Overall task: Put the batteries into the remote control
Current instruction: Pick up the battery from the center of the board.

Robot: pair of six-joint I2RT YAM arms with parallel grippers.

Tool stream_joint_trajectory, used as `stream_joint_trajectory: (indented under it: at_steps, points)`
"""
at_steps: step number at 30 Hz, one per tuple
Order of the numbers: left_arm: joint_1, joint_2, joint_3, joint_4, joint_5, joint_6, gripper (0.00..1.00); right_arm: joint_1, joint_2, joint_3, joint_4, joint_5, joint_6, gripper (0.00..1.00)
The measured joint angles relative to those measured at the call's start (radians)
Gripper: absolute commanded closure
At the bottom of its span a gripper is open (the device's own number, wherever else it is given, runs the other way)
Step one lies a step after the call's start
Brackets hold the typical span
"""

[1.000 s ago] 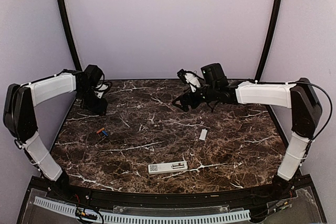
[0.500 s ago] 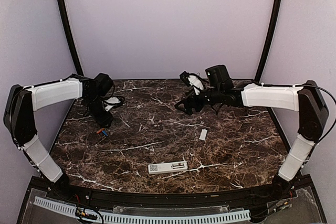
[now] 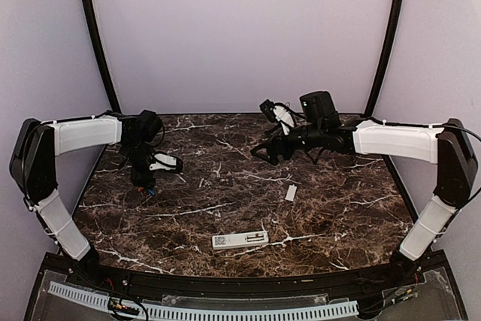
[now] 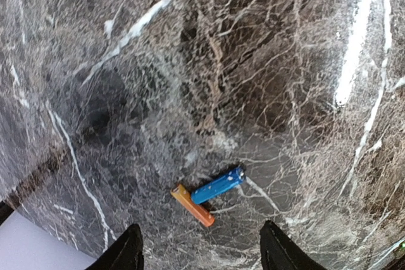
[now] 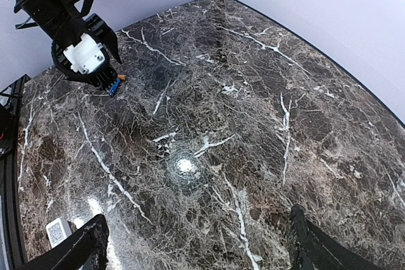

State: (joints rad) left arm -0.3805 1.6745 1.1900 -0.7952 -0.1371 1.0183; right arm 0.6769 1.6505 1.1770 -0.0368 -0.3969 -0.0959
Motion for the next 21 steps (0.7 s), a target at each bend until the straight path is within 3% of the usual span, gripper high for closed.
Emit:
stream_joint_trajectory:
  at_steps: [17, 21]
  points:
    - [0.017, 0.116, -0.047, 0.031, 0.037, 0.153, 0.41, 0.0, -0.001, 0.0, -0.003, 0.0, -0.001, 0.04]
    - [0.019, 0.138, -0.047, 0.043, 0.027, 0.169, 0.47, 0.0, -0.001, 0.0, -0.01, 0.0, -0.003, 0.04]
